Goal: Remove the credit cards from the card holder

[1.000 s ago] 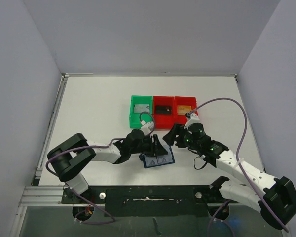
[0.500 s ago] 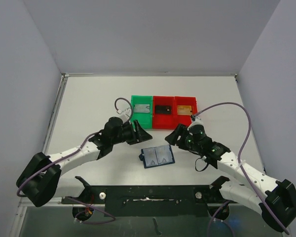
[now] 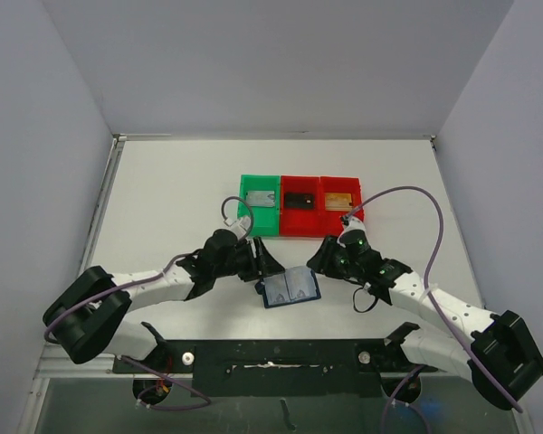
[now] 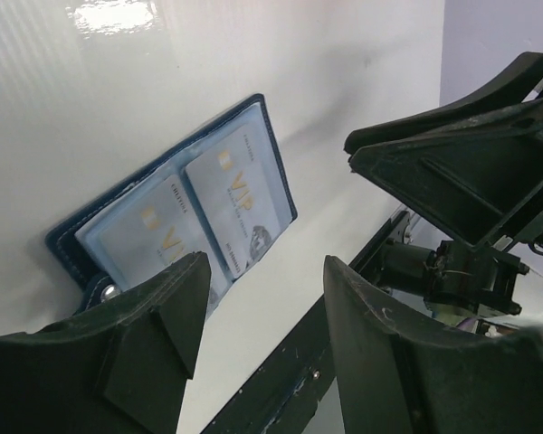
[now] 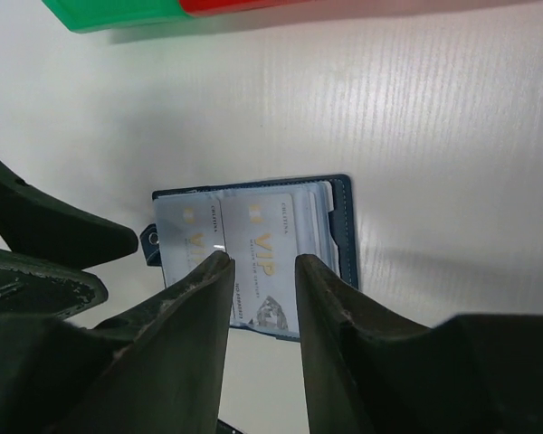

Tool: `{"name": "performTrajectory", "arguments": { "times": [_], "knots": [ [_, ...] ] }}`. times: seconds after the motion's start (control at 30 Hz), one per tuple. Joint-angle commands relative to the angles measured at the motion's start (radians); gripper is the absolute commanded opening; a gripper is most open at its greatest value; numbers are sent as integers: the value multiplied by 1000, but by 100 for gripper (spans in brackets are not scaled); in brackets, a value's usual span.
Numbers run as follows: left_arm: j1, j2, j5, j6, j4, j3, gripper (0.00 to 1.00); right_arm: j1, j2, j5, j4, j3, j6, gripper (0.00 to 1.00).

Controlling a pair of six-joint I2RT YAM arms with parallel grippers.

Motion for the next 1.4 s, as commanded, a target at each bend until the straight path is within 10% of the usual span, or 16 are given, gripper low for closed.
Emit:
{"name": "performTrajectory", "arguments": {
  "times": [0.0,0.93,1.37],
  "knots": [
    [-26,44,-49,-41,164,54,50,0,28,-39,103,23,-36,34],
    [-118,234,-110,-58,208,30,45,7,220,-153,214,-58,-73,26],
    [-119,325,-76,-158,475,-72,34,9,207,-164,272,-159,-11,22]
  ]
}}
